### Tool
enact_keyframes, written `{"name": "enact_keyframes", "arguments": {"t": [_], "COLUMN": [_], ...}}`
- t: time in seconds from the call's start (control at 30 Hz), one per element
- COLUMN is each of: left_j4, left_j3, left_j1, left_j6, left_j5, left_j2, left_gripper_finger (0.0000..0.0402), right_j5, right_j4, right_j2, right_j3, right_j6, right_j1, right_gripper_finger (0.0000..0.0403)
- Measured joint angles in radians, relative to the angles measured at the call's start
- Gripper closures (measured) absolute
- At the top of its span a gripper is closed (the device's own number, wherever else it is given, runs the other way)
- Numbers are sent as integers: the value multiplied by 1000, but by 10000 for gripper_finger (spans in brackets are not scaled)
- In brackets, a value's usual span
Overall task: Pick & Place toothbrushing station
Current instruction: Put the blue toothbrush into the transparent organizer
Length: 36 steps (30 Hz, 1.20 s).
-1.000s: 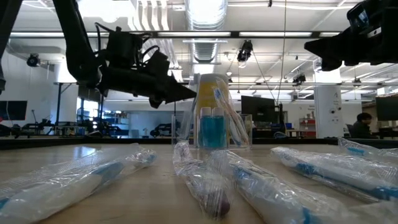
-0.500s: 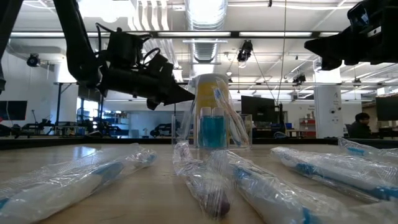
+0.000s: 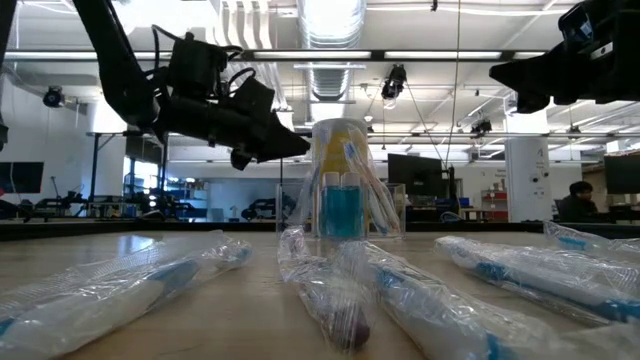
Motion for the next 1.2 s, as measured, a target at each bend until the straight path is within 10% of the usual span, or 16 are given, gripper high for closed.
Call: {"name": "enact_keyframes", "arguments": {"t": [0.3, 0.67, 1.2], "left_j4": [-94, -635, -1080], "left_j3": [-1, 79, 242], "left_j1": [0, -50, -434], "left_j6": [19, 4, -210], "left_j5": [-9, 68, -70], "left_j2": [-124, -571, -716], "left_gripper_finger": [257, 252, 252], "right_j5": [0, 0, 0], "right_j4": [0, -2, 23], "right_j2": [0, 0, 0], "right_j3": [0, 0, -1], "right_j6": [0, 5, 8], "right_j1": [0, 0, 0], "right_gripper_finger": [394, 394, 394]}}
